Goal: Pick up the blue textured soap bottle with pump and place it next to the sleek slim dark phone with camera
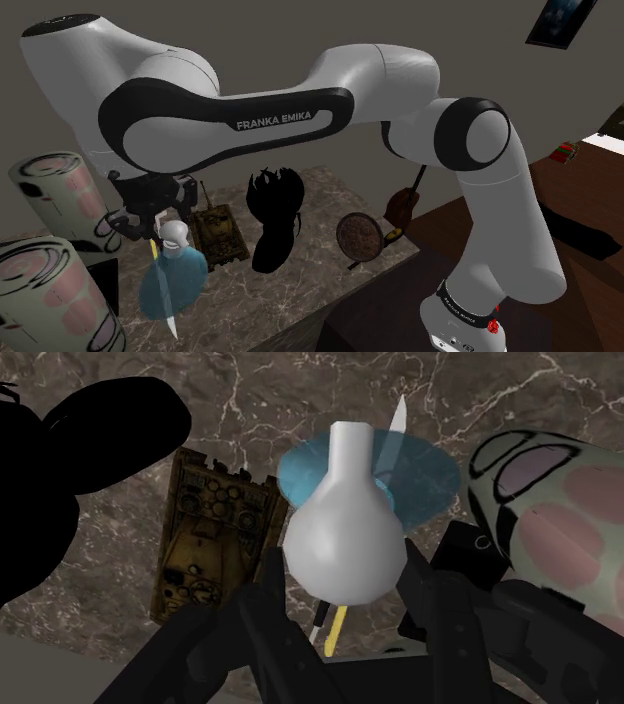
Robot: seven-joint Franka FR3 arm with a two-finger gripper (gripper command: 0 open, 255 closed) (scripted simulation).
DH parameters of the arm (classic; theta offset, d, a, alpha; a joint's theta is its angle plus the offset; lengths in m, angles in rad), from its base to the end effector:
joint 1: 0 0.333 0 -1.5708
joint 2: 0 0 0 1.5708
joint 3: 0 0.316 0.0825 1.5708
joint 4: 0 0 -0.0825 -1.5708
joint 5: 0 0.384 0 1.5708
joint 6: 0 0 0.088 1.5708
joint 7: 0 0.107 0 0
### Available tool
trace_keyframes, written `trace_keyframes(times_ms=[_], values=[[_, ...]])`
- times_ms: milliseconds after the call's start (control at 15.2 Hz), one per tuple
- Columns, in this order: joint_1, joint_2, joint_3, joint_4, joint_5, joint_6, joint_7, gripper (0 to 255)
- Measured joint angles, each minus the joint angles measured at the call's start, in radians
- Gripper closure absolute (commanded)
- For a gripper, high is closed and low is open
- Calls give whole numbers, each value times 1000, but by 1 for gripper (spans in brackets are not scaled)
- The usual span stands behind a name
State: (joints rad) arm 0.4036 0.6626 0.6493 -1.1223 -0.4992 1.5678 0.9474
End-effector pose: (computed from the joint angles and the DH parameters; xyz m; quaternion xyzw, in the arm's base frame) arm 0.5014 0.5067 0.4648 0.9968 0.0206 0.0184 0.0752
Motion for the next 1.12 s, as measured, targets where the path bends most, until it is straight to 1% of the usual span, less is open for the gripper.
trace_keyframes(times_ms=[462, 528, 924, 1056, 1122], values=[[-6, 3, -2, -27, -1, 22, 6, 255], [-6, 3, -1, -27, -1, 22, 6, 0], [-6, 2, -1, -27, -1, 22, 6, 0], [12, 10, -3, 30, -3, -22, -4, 0], [33, 25, -7, 90, -8, -62, -14, 0]])
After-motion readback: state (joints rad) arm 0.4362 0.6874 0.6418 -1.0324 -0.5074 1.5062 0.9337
